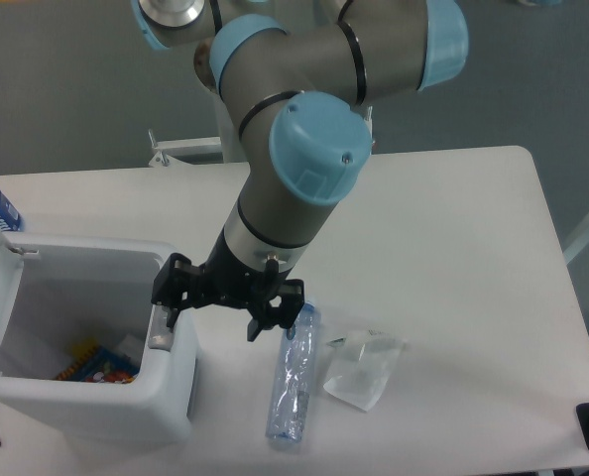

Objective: Open the trash can

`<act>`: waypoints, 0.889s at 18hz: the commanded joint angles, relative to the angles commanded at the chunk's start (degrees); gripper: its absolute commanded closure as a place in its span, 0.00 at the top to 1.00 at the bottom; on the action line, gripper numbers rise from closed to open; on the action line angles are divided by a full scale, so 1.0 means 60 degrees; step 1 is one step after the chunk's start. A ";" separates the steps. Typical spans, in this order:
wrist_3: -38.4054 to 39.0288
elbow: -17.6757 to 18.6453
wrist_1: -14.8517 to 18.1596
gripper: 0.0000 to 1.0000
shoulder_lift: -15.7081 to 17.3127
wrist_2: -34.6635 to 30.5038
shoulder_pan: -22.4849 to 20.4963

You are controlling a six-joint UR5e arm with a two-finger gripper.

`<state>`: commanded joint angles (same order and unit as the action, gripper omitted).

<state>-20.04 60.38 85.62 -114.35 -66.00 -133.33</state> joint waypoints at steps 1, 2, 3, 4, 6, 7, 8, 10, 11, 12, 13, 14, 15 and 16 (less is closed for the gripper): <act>-0.0015 0.0000 -0.0132 1.00 0.0058 -0.0117 -0.0189; -0.0029 0.0015 -0.0250 1.00 0.0088 -0.0263 -0.0336; -0.0276 0.0044 -0.0280 1.00 0.0088 -0.0453 -0.0366; -0.0757 0.0160 -0.0295 1.00 0.0088 -0.0745 -0.0396; -0.1768 0.0482 -0.0266 1.00 0.0088 -0.1578 -0.0512; -0.2193 0.0686 -0.0251 1.00 0.0074 -0.1989 -0.0629; -0.2574 0.0848 -0.0265 1.00 0.0045 -0.2283 -0.0732; -0.3423 0.1142 -0.0280 1.00 0.0015 -0.2490 -0.1214; -0.3863 0.1186 -0.0280 1.00 -0.0014 -0.2520 -0.1463; -0.4244 0.1259 -0.0280 1.00 -0.0029 -0.2636 -0.1726; -0.4741 0.1448 -0.0324 1.00 0.0000 -0.2782 -0.2092; -0.5384 0.1479 -0.0295 1.00 -0.0029 -0.2813 -0.2400; -0.6130 0.1479 -0.0295 1.00 -0.0072 -0.2813 -0.2664; -0.6761 0.1494 -0.0483 1.00 -0.0218 -0.2813 -0.2899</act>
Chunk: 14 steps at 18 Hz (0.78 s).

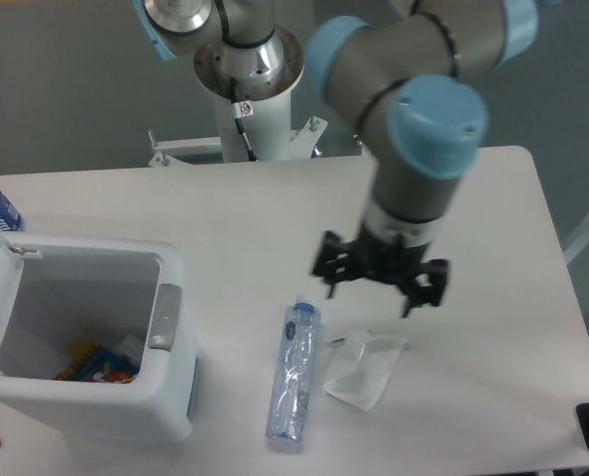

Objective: Open the trash can

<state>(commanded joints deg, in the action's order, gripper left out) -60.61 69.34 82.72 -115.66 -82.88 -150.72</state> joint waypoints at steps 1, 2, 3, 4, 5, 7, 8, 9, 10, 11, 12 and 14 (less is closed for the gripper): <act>-0.0398 0.0015 -0.0263 1.00 -0.0132 0.0000 -0.0162; -0.0663 0.0000 -0.0541 1.00 -0.0278 0.0000 -0.0280; -0.0869 -0.0014 -0.0761 1.00 -0.0425 -0.0029 -0.0382; -0.1175 -0.0015 -0.0894 1.00 -0.0571 -0.0029 -0.0456; -0.1555 -0.0029 -0.0968 1.00 -0.0703 -0.0029 -0.0616; -0.2114 -0.0146 -0.1158 1.00 -0.1025 -0.0058 -0.0807; -0.2319 -0.0204 -0.1261 1.00 -0.1201 -0.0291 -0.0881; -0.2611 -0.0277 -0.1363 1.00 -0.1362 -0.0743 -0.0968; -0.3034 -0.0409 -0.1422 1.00 -0.1480 -0.1110 -0.1056; -0.3401 -0.0541 -0.1437 1.00 -0.1611 -0.1215 -0.1101; -0.3550 -0.0571 -0.1437 1.00 -0.1642 -0.1201 -0.1159; -0.3566 -0.0513 -0.1467 1.00 -0.1628 -0.1230 -0.1204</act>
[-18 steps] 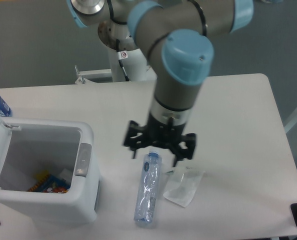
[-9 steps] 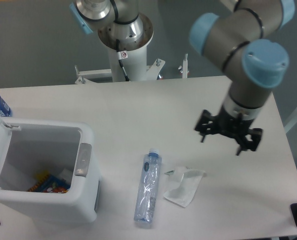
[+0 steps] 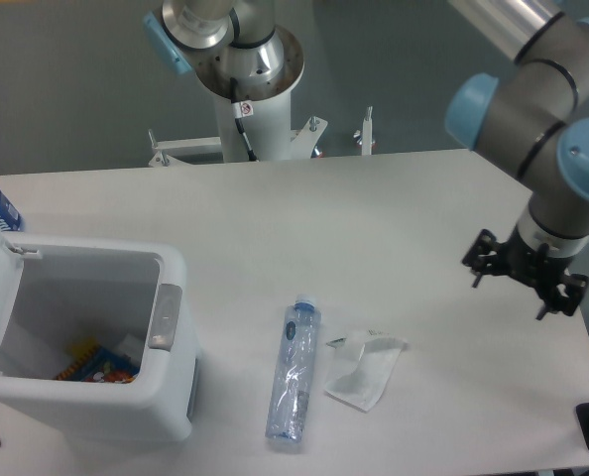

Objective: Open the trash can

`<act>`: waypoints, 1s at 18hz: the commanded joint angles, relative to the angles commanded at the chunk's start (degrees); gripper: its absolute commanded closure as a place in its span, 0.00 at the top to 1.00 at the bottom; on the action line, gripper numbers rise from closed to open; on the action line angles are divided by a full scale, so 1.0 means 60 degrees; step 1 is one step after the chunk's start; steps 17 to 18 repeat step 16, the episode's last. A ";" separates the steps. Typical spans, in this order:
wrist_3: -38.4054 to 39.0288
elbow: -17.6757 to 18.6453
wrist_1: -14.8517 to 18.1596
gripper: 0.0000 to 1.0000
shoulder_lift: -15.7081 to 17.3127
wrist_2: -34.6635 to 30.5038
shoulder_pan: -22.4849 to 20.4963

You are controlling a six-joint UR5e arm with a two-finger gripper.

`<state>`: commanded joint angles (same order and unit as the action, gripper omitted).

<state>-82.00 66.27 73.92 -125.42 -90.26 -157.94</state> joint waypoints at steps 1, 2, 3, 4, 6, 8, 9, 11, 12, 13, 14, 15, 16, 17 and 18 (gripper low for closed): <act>0.0058 0.0000 0.0000 1.00 0.0000 -0.0015 0.0014; 0.0131 0.0015 0.0000 1.00 -0.0014 -0.0044 0.0044; 0.0074 0.0029 0.0000 1.00 0.0000 -0.0059 0.0058; 0.0015 0.0044 0.0000 1.00 0.0044 -0.0059 0.0073; 0.0015 0.0073 0.0000 1.00 0.0088 -0.0059 0.0190; 0.0000 0.0059 0.0000 1.00 0.0132 -0.0044 0.0264; 0.0000 0.0088 0.0000 1.00 0.0161 -0.0044 0.0264; -0.0015 0.0248 -0.0073 1.00 0.0220 -0.0030 0.0264; -0.0029 0.0365 -0.0088 1.00 0.0263 -0.0015 0.0249; -0.0044 0.0410 -0.0117 1.00 0.0264 -0.0015 0.0235; -0.0029 0.0425 -0.0175 1.00 0.0264 -0.0015 0.0234; -0.0029 0.0425 -0.0176 1.00 0.0278 -0.0015 0.0234; -0.0029 0.0440 -0.0176 1.00 0.0278 -0.0029 0.0249; -0.0029 0.0440 -0.0176 1.00 0.0278 -0.0029 0.0249; -0.0029 0.0440 -0.0176 1.00 0.0278 -0.0029 0.0249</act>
